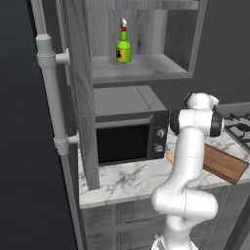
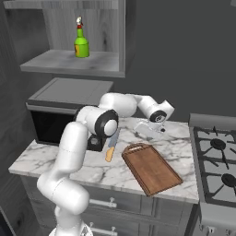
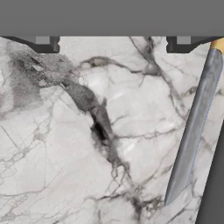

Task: Move the cutting board and knife to the sink. Then move spray from the cabinet to the counter.

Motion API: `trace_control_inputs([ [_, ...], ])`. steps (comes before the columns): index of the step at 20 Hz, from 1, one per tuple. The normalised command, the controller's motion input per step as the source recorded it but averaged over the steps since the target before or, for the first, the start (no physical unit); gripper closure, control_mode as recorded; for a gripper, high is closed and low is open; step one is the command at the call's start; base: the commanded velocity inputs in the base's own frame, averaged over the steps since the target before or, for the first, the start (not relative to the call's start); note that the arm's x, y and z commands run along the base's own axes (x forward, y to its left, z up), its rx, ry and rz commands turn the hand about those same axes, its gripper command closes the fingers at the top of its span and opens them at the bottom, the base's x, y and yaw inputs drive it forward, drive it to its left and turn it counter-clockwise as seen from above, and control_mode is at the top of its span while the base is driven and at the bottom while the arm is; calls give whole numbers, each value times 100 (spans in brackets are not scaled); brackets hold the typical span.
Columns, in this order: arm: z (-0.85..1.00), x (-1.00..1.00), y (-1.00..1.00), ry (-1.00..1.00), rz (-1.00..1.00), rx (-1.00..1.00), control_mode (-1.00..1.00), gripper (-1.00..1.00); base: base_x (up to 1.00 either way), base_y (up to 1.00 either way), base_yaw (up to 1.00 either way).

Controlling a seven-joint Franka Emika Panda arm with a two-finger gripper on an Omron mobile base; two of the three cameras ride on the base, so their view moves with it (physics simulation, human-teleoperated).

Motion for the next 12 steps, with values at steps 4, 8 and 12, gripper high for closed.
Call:
trace_control_inputs([
  [4,-40,-51,-6,0,-1,0,-100,-100,0,0,0],
  [8,-34,-60,-15,0,-2,3,-100,-100,0,0,0],
  [12,-37,-57,-16,0,-1,1,-100,-100,0,0,0],
])
